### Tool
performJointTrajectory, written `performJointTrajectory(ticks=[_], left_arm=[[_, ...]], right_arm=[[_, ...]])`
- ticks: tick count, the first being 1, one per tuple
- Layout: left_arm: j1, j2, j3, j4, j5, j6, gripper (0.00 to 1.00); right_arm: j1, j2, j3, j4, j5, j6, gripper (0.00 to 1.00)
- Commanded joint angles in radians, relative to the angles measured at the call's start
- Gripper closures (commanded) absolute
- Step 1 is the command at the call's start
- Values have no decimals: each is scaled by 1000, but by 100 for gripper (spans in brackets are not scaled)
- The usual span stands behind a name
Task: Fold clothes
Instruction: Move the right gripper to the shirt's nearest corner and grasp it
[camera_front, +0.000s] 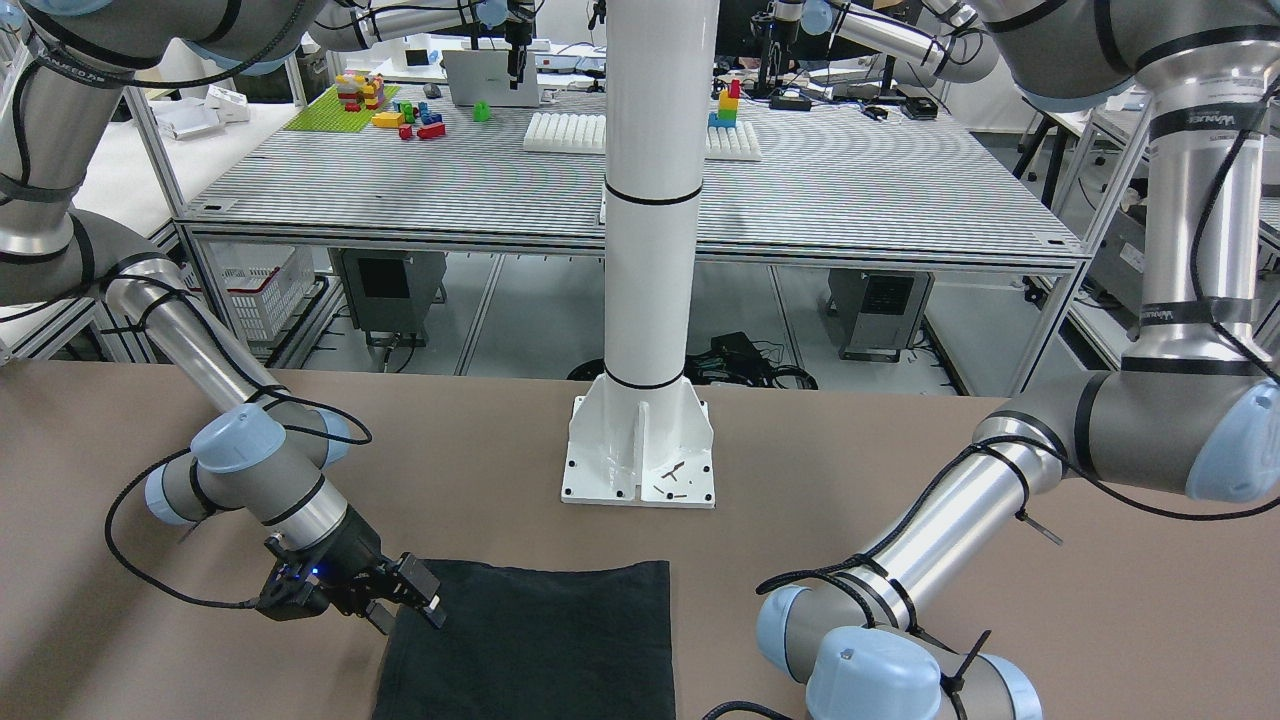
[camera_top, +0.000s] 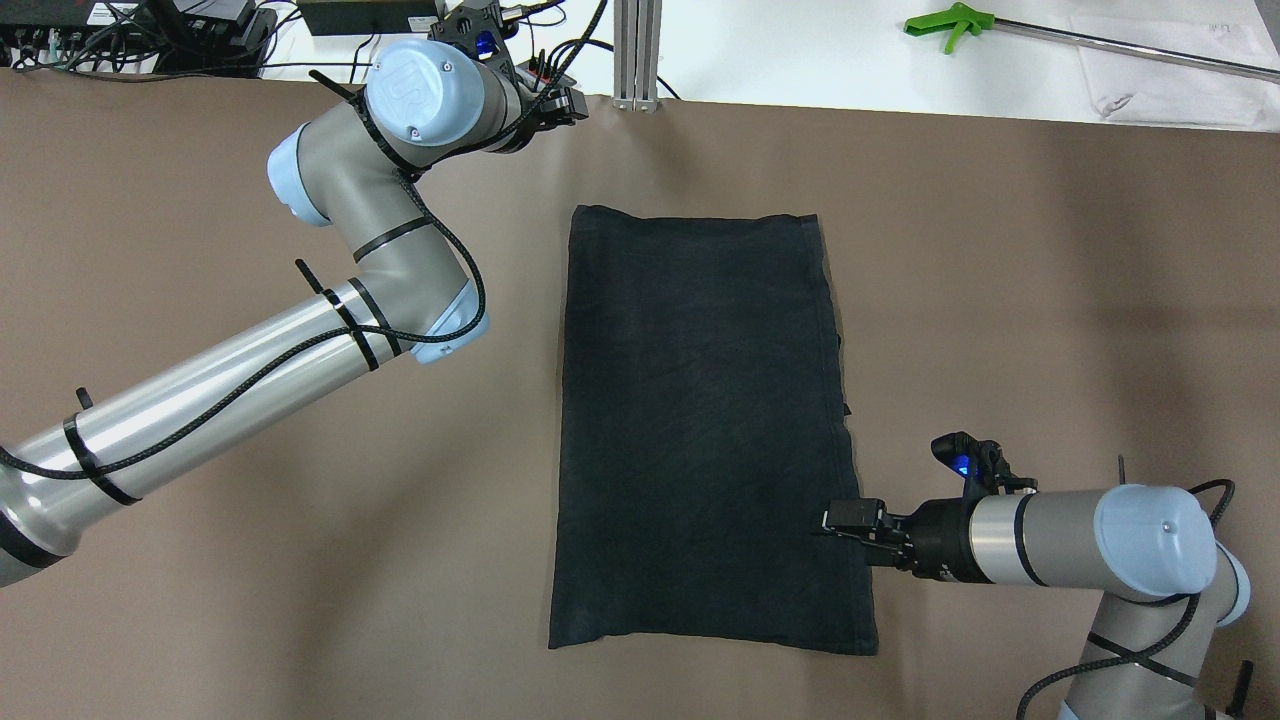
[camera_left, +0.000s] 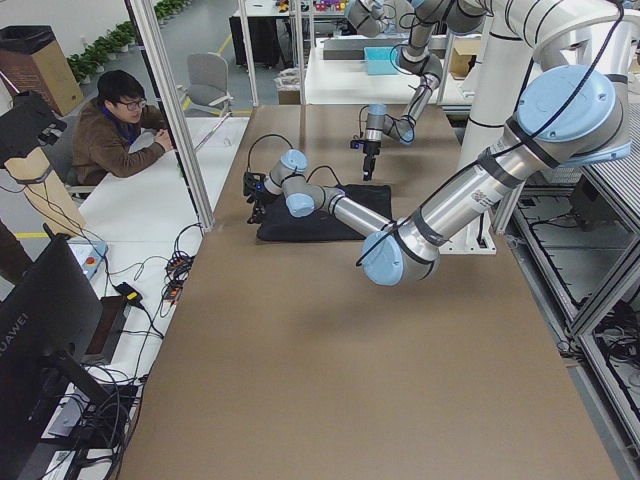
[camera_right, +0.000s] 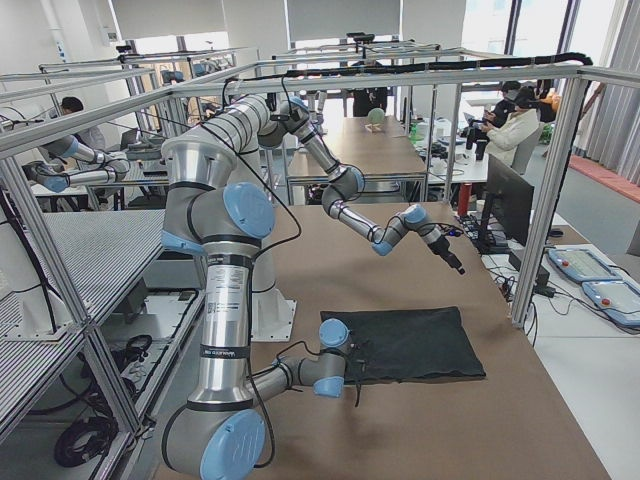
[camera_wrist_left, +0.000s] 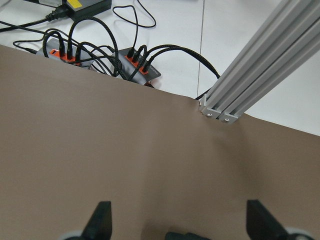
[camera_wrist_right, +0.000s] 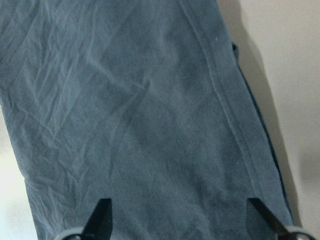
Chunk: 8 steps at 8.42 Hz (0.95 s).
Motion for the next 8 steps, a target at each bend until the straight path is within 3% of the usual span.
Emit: performJointTrajectory(ticks=[1, 2, 8], left_arm=[[5, -1, 0, 1, 2, 5, 5], [5, 1, 0, 1, 3, 6, 5], [13, 8, 1, -3, 45, 10, 5]], right_arm=[[-130, -14, 6, 3, -113, 27, 6], [-165, -17, 6, 0, -163, 24, 6], [-198, 34, -31, -116, -208, 18, 6]])
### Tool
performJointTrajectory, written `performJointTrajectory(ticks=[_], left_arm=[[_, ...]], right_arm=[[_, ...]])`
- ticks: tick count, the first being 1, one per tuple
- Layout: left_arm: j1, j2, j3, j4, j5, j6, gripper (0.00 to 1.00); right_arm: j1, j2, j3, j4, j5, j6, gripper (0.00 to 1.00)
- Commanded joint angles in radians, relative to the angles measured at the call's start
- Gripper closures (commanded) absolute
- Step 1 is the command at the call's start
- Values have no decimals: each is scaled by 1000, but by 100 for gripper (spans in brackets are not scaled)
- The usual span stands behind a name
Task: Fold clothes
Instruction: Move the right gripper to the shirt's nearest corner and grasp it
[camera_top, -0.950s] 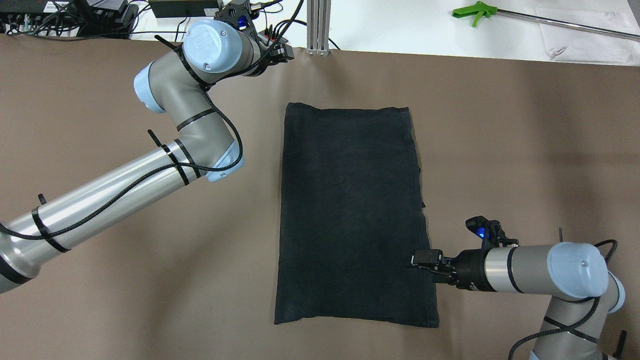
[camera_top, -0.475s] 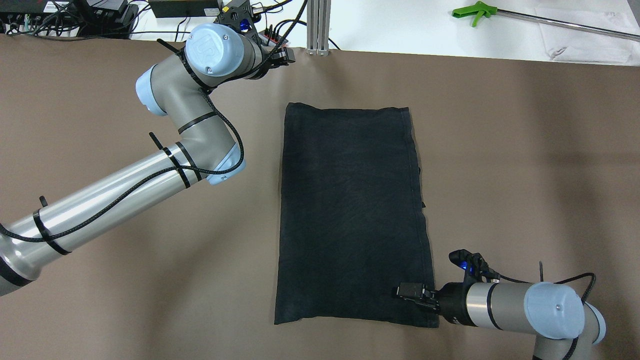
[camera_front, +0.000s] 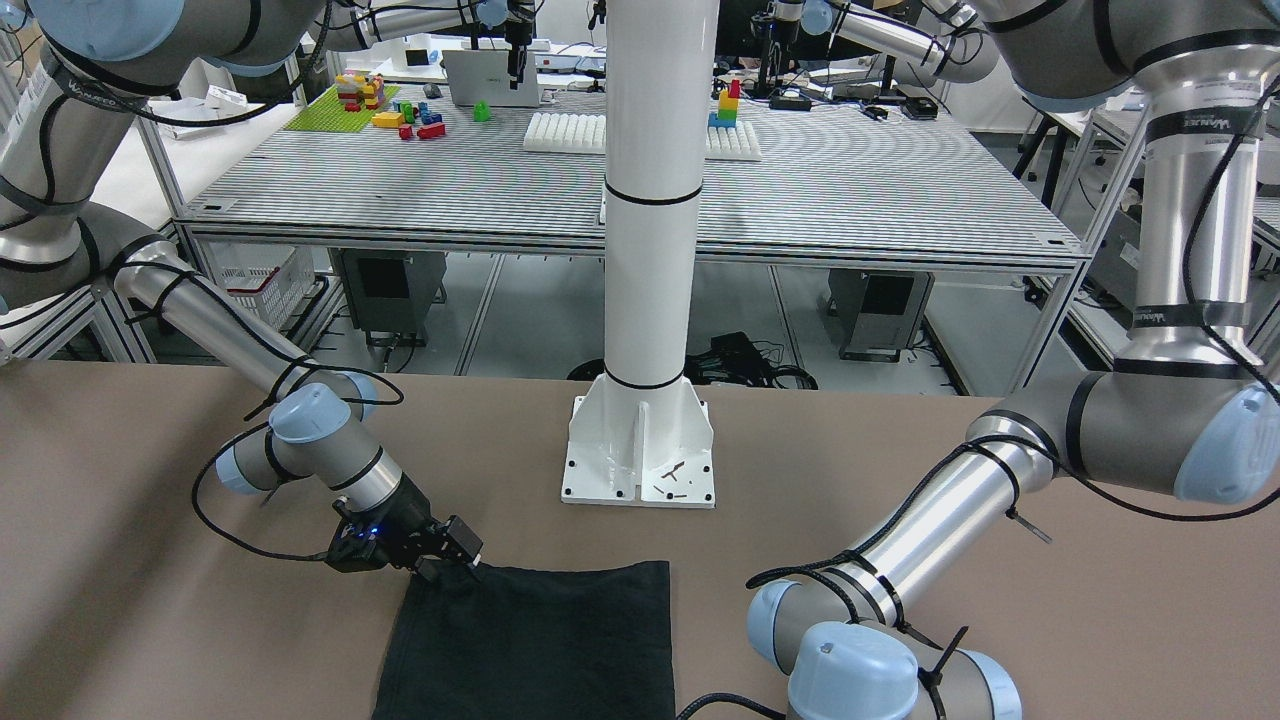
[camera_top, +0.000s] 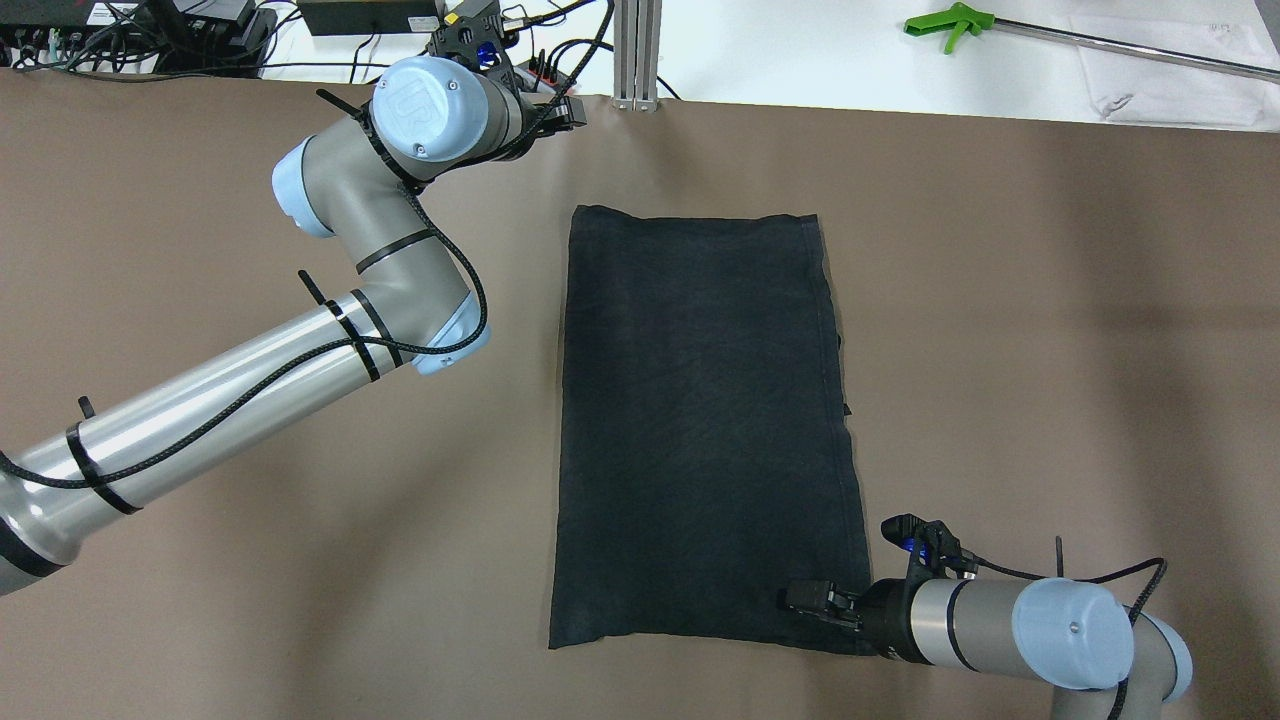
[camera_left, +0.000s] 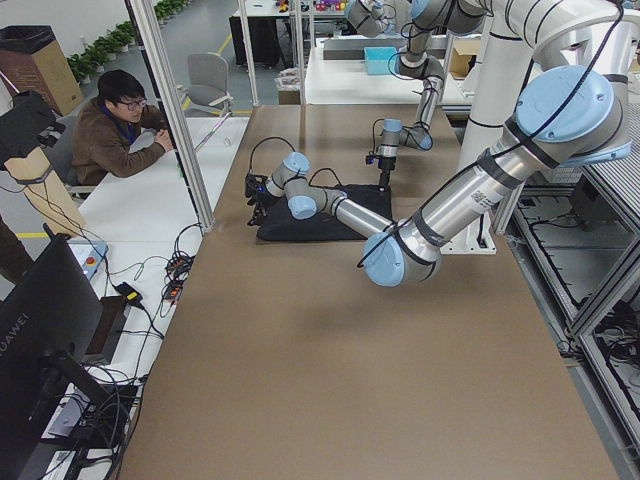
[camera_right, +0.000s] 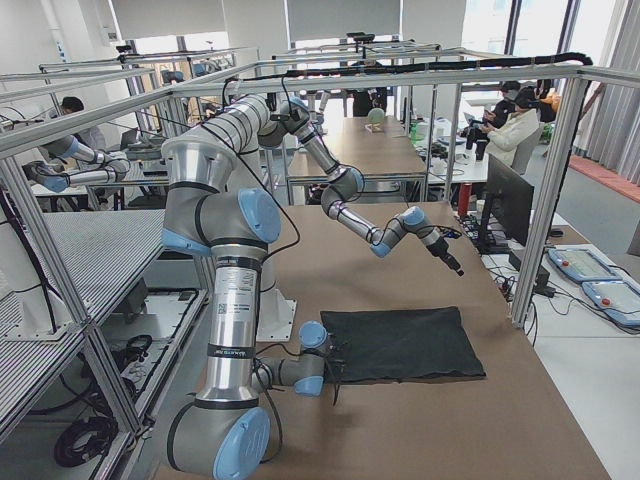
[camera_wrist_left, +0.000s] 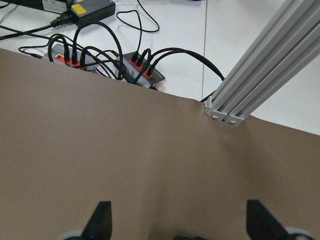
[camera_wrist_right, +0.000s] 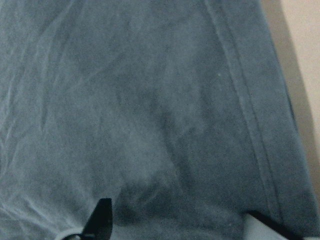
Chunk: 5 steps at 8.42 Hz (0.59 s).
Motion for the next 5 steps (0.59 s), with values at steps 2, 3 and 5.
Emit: performJointTrajectory(ticks=[2, 3, 5], left_arm=[[0, 1, 1, 0, 4, 0, 5], [0, 1, 2, 1, 4, 2, 5], [0, 1, 2, 1, 4, 2, 5]], right_arm=[[-4, 132, -14, -173, -34, 10, 32], [-5, 152, -17, -190, -34, 13, 82], [4, 154, -10, -187, -33, 13, 100]])
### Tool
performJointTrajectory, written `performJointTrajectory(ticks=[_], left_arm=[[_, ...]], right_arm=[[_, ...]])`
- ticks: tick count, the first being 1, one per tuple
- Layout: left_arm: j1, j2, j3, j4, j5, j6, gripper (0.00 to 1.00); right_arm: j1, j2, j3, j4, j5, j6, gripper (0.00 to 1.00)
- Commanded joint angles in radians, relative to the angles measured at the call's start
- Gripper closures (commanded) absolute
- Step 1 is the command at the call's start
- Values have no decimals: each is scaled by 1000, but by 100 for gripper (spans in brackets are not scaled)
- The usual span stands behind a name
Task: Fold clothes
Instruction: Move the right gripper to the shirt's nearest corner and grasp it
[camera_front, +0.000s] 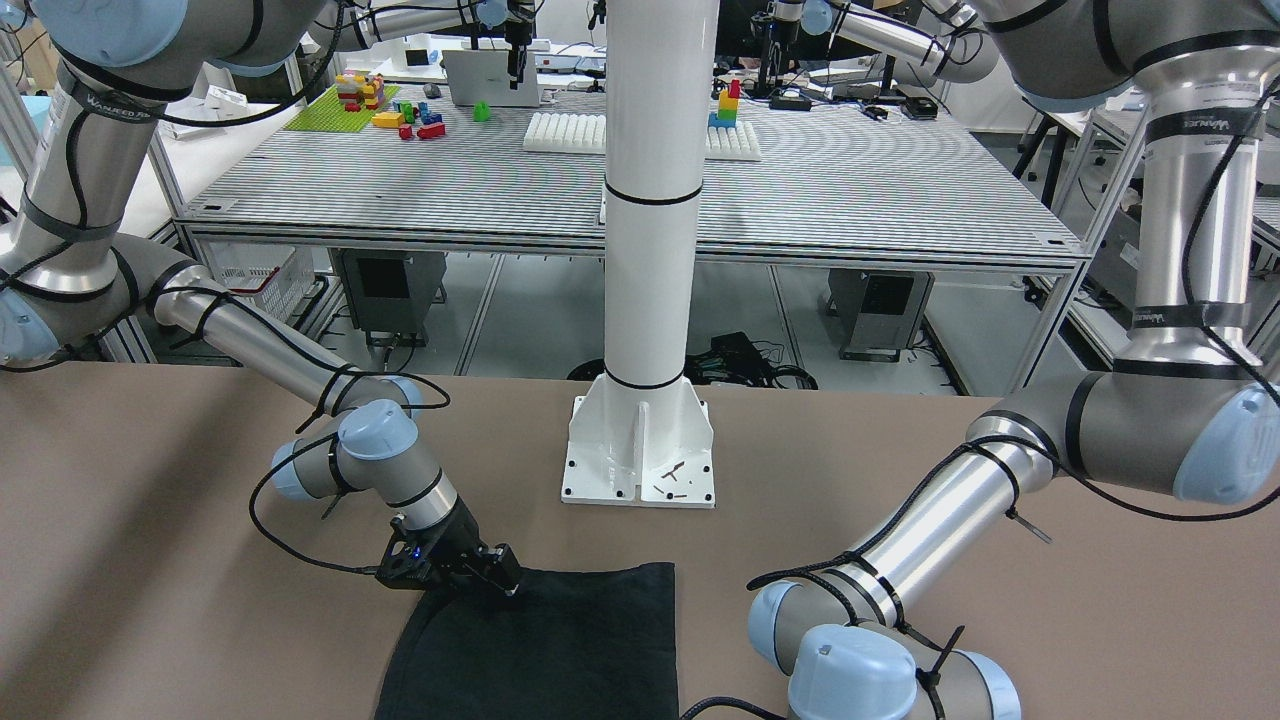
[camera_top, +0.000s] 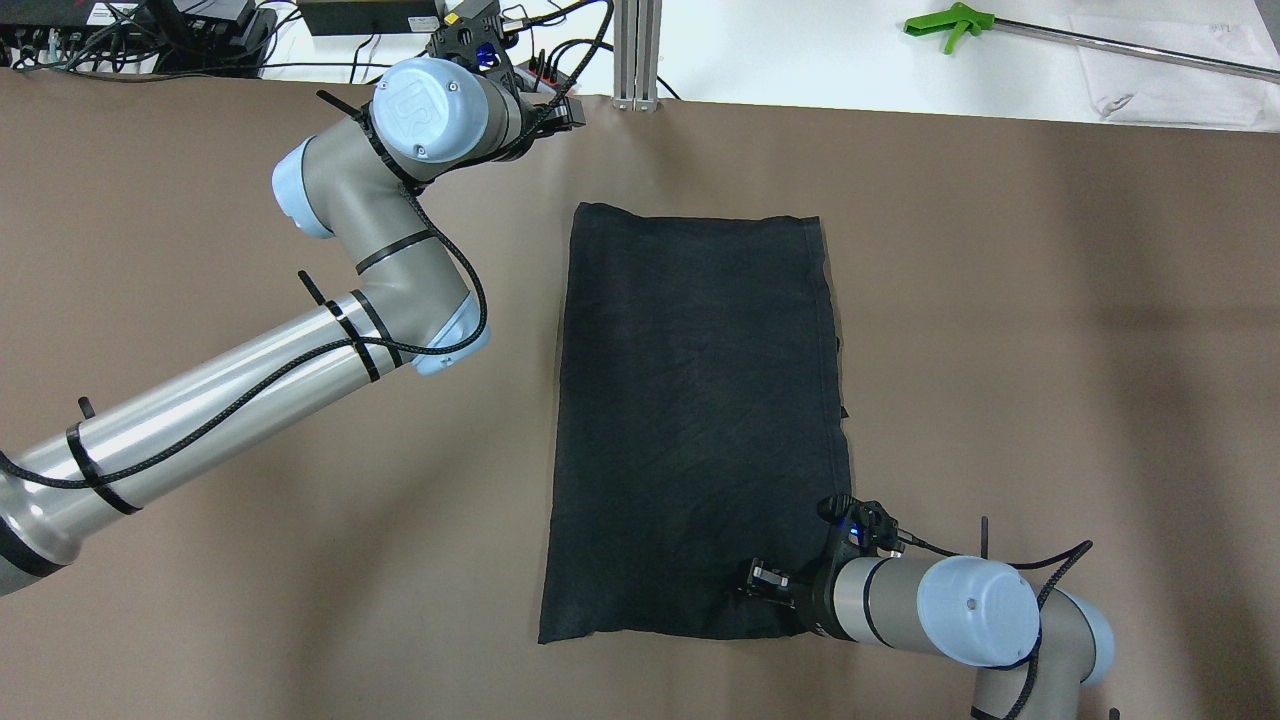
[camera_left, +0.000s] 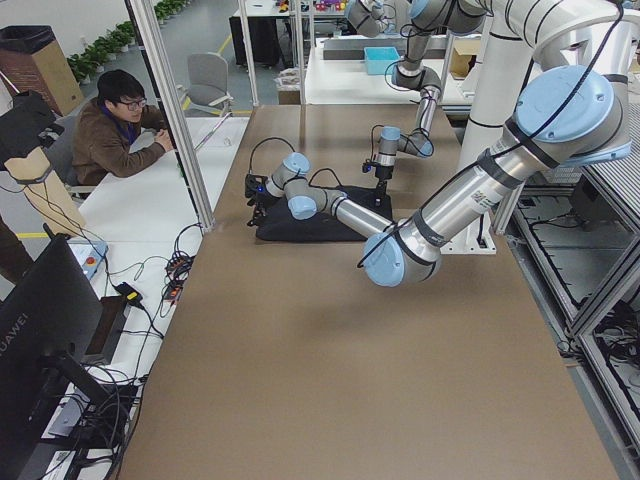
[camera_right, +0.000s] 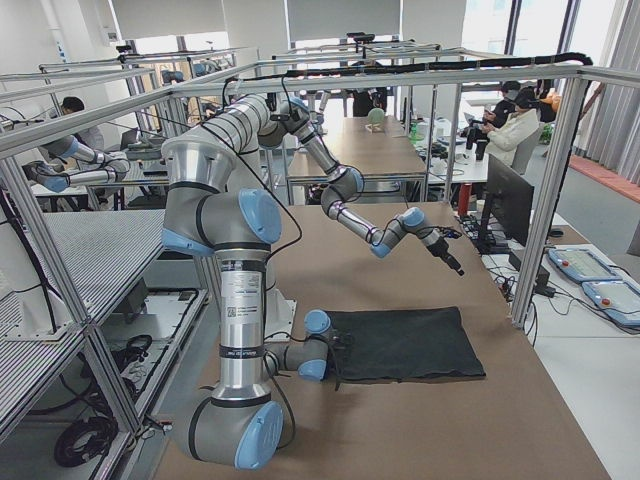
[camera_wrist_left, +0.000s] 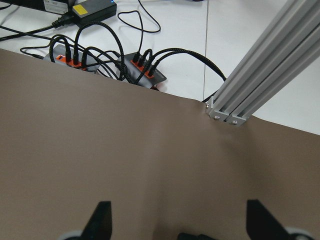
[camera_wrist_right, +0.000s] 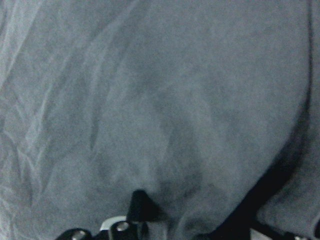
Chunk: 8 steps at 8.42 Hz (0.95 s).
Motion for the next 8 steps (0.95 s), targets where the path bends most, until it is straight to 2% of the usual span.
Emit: performJointTrajectory(ticks=[1, 5, 6, 7, 8], left_arm=[[-2, 0, 0, 0, -1, 0, 5], [-12, -5, -15, 2, -15, 8, 5], [-12, -6, -24, -1, -90, -36, 5], [-5, 20, -94, 5, -203, -146, 5], [30, 66, -184, 6, -253, -252, 5]], right_arm=[[10, 13, 14, -3, 2, 0, 100], [10, 13, 52, 10, 14, -13, 100], [10, 14, 52, 10, 14, -18, 100], [10, 25, 54, 10, 14, -18, 100], [10, 25, 61, 10, 14, -18, 100]])
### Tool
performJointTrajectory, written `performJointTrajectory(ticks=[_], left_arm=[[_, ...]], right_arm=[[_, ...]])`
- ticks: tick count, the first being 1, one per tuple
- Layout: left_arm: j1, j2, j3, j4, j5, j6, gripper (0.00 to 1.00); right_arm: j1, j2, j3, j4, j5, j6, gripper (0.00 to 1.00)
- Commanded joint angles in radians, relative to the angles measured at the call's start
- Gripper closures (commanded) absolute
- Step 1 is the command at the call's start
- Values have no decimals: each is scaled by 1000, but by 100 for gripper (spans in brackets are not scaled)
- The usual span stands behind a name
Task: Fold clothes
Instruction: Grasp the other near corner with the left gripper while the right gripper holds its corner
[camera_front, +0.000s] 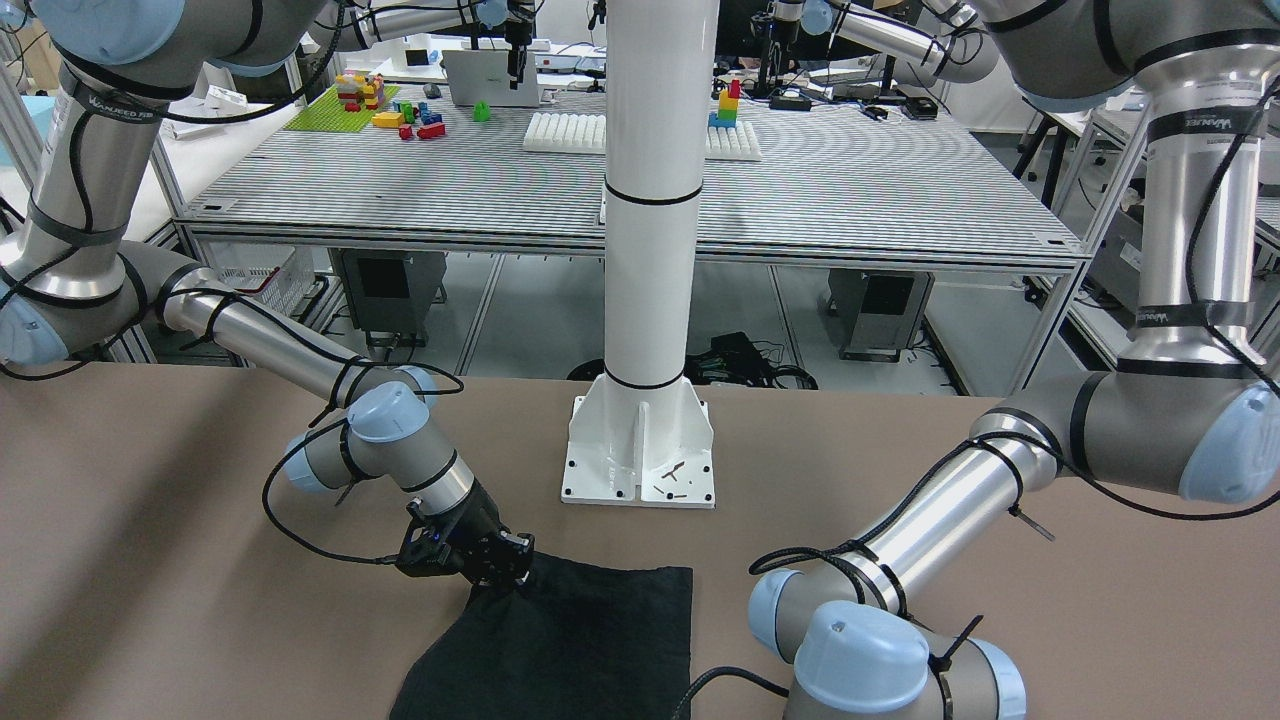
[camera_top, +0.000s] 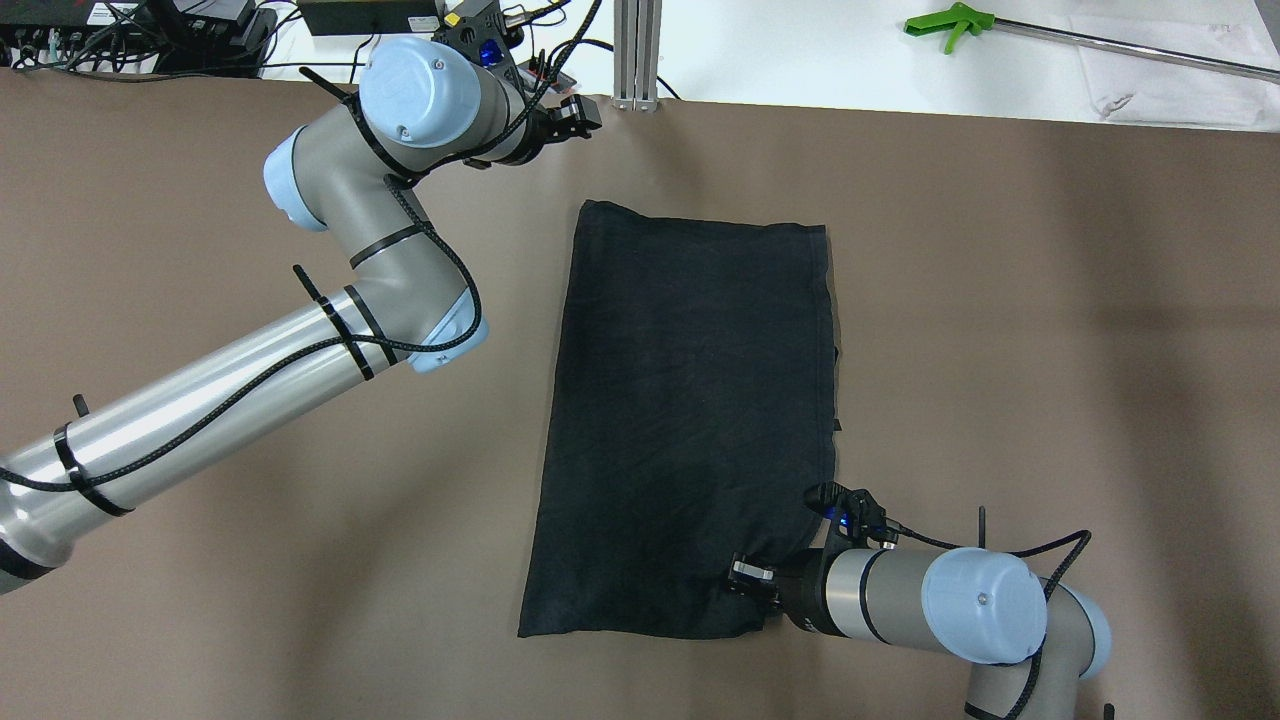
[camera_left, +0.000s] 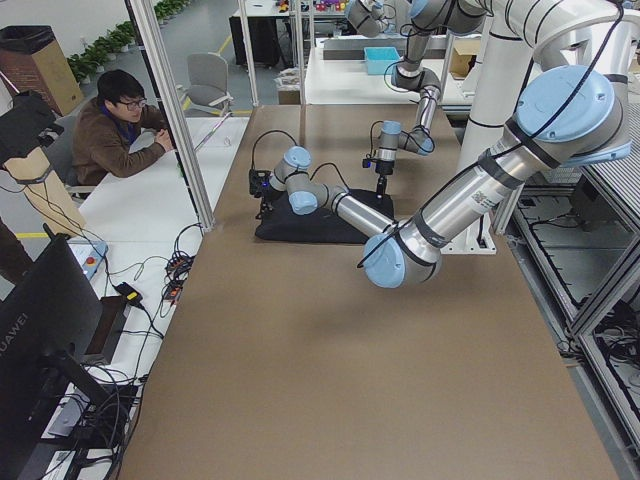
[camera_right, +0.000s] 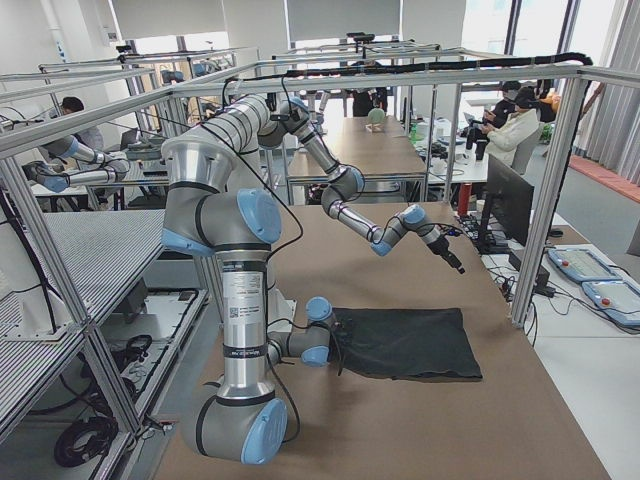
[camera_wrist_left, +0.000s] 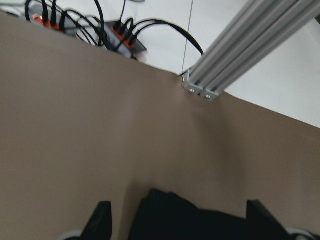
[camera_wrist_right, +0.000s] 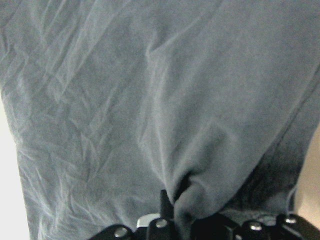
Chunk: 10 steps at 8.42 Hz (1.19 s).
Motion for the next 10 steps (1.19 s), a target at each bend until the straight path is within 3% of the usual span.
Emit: performJointTrajectory(ticks=[1, 2, 4, 5, 6, 10], left_arm=[[110, 138, -264, 1, -108, -277, 5], [156, 236, -417, 9, -90, -344, 5], [247, 446, -602, -9, -51, -371, 5], [351, 573, -622, -214, 25, -388, 5], [382, 625, -630, -227, 83, -390, 5], [560, 630, -630, -189, 234, -391, 6]], right_arm=[[0, 5, 22, 1, 0, -2, 100], [1, 5, 30, -1, -4, -2, 100], [1, 5, 41, -1, -12, -2, 100], [3, -1, 61, -2, -15, -1, 100], [9, -3, 76, -7, -14, -1, 100], [9, -6, 79, -10, -15, -2, 100]])
